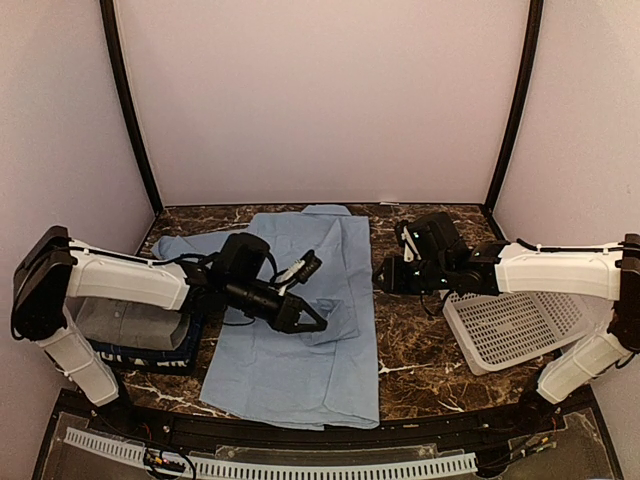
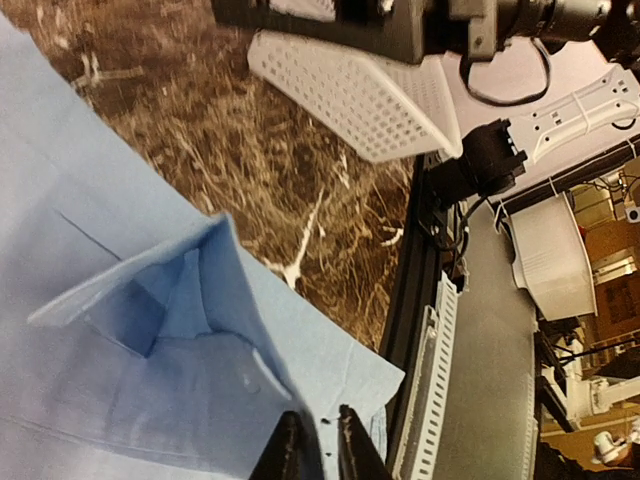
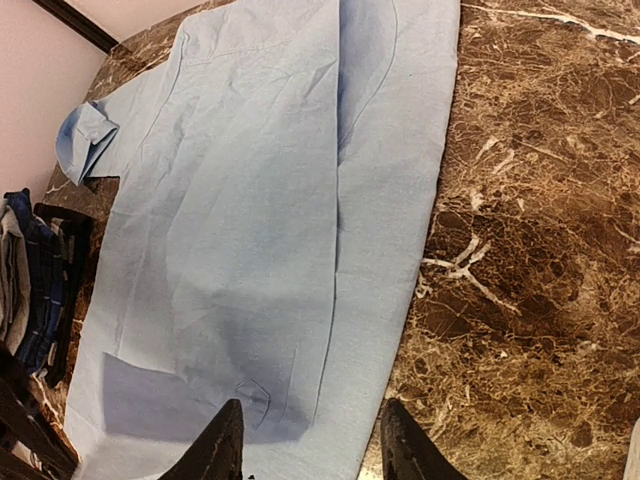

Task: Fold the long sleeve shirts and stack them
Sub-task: Fold the sleeve of the 1/3-folded shirt, then adjust the sleeve of the 1/3-folded shirt.

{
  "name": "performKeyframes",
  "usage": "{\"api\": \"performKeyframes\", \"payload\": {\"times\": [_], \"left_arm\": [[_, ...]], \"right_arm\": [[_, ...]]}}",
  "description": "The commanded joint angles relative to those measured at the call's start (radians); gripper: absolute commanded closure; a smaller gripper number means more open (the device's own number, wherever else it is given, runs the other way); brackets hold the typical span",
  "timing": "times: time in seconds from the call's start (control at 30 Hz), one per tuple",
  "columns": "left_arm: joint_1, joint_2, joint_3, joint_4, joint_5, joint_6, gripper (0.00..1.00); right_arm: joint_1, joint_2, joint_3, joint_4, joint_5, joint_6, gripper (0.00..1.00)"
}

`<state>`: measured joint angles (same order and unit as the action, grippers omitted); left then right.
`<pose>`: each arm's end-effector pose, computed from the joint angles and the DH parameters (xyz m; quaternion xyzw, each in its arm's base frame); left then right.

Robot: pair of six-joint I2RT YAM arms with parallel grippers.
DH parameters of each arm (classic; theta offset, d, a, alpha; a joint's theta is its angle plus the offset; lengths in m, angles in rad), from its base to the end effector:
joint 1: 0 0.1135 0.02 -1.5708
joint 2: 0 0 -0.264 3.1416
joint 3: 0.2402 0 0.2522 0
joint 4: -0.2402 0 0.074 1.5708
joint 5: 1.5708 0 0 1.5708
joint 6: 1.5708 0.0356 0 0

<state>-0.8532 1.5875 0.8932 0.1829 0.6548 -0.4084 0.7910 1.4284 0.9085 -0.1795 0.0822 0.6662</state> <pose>0.2074 -0.2706 0.2168 0.3387 0.7612 -0.5063 0.2227 0.2191 0.2175 0.2347 -0.0392 0.9051 0.2530 0.3394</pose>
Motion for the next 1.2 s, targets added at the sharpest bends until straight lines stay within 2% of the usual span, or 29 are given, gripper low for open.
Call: {"api": "performKeyframes", "payload": {"times": [0.0,0.1,0.33,0.43,0.53,0.7,0.9,1.17], "left_arm": [[-0.071,0.066,0.019,-0.059,0.093,0.01,0.8],[-0.099,0.093,0.017,-0.081,0.095,0.016,0.72],[-0.103,0.058,0.028,-0.118,0.035,0.018,0.67],[-0.094,0.037,0.033,-0.131,-0.068,-0.024,0.67],[-0.035,0.011,0.024,-0.143,-0.194,-0.086,0.67],[0.078,0.017,0.033,-0.086,-0.22,-0.188,0.68],[0.091,0.068,0.081,-0.093,-0.235,-0.209,0.69],[0.092,0.069,0.084,-0.074,-0.243,-0.223,0.69]], "right_arm": [[-0.004,-0.004,0.001,0.022,-0.006,-0.011,0.56],[-0.004,0.002,0.003,0.02,-0.019,-0.019,0.56],[0.031,0.051,0.011,0.015,-0.075,-0.031,0.54],[0.072,0.086,0.008,0.005,-0.107,-0.025,0.54],[0.122,0.124,-0.003,0.012,-0.139,-0.008,0.54],[0.201,0.192,-0.005,0.014,-0.173,0.029,0.55],[0.245,0.185,-0.069,0.04,-0.182,0.125,0.59],[0.27,0.209,-0.094,0.04,-0.129,0.204,0.59]]}}
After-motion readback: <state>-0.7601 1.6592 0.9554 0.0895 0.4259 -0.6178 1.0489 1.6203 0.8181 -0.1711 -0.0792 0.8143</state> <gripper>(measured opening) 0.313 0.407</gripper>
